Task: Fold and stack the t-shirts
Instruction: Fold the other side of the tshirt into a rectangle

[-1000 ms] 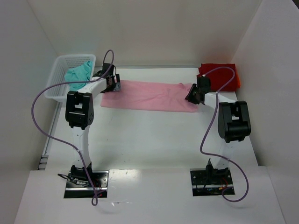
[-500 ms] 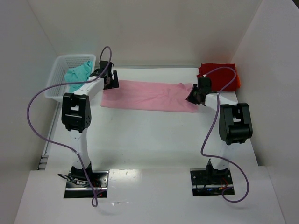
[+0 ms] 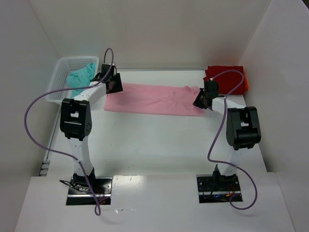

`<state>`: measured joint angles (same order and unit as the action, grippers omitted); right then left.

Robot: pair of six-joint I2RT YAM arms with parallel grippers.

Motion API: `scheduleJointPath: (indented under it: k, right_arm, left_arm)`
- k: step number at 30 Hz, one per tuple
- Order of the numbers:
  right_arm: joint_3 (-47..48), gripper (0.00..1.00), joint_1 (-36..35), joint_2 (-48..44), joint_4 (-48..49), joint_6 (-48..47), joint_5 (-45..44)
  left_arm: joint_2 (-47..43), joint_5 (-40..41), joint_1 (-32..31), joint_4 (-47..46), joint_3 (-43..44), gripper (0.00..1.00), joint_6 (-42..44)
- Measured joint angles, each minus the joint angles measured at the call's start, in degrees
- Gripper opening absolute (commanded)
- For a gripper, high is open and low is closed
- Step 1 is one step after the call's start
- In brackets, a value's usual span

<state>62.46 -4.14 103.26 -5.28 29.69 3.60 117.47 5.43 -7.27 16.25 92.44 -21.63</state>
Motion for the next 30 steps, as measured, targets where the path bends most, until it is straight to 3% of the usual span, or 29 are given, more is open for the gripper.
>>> scheduleJointPath:
  k: [7,14,30]
  right_arm:
    - [-0.02,0.14,0.00,0.00,0.02,0.00,-0.02]
    - [-0.02,0.14,0.00,0.00,0.02,-0.07,-0.33]
    - [0.02,0.14,0.00,0.98,-0.20,-0.15,-1.81]
  left_arm:
    - [3.80,0.61,-0.04,0.02,0.17,0.76,-1.01]
    - [8.81,1.36,-0.04,0.74,3.39,0.77,-1.09]
    - [10.01,2.34,0.07,1.14,6.82,0.91,-0.79]
